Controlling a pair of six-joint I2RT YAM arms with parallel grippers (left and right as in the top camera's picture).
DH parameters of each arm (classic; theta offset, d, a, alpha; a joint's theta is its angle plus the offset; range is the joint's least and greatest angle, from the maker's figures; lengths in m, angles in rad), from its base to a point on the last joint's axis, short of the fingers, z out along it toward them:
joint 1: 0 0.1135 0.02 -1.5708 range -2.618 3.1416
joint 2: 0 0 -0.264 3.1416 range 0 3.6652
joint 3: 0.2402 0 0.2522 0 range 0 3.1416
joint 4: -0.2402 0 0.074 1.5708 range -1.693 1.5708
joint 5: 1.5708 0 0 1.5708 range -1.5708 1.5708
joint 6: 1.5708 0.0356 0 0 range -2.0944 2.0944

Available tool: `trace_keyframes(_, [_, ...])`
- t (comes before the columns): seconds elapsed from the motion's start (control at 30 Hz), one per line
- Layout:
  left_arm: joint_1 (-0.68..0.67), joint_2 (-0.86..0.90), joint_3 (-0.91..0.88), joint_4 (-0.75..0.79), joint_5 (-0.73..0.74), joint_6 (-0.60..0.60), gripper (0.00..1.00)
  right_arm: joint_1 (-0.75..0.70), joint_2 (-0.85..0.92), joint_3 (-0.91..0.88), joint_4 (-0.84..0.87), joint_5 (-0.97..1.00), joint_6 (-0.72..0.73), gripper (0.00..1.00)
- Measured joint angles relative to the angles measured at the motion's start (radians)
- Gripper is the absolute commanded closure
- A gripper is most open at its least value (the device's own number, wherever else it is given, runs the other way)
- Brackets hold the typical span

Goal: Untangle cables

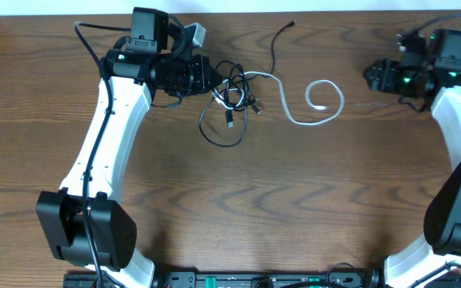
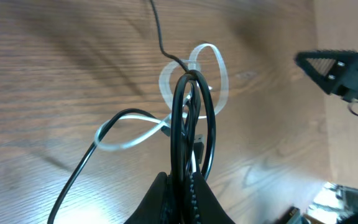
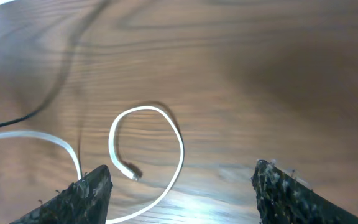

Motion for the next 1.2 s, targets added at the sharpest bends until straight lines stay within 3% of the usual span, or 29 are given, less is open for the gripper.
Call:
trace_keyframes(0.13, [0.0,0.0,0.0,0.002,0.03,-0.01,0.92,0.039,-0.003,0.0,0.018,-0.141,-0.058,0.31])
trace_keyframes(0.27, [0.0,0.0,0.0,0.004,0.012,-0.138,0.93,0.1,-0.022,0.0,0.039,-0.277,-0.094,0.34])
trace_keyframes(0.4, [0.0,0.0,0.0,-0.019,-0.082,-0.364,0.92,0.184,-0.035,0.0,0.041,-0.343,-0.115,0.35])
trace_keyframes(0.67, [0.0,0.0,0.0,-0.132,-0.272,-0.979,0.92,0.386,-0.035,0.0,0.06,-0.354,-0.203,0.37])
trace_keyframes(0.73, [-0.002,0.0,0.0,-0.13,-0.29,-1.071,0.92,0.423,-0.035,0.0,0.075,-0.344,-0.209,0.38])
trace_keyframes(0.83, [-0.008,0.0,0.0,-0.138,-0.305,-1.16,0.92,0.483,-0.035,0.0,0.106,-0.311,-0.218,0.39])
trace_keyframes(1.2, [-0.032,0.0,0.0,-0.203,-0.319,-1.316,0.92,0.652,-0.035,0.0,0.113,-0.132,-0.298,0.46])
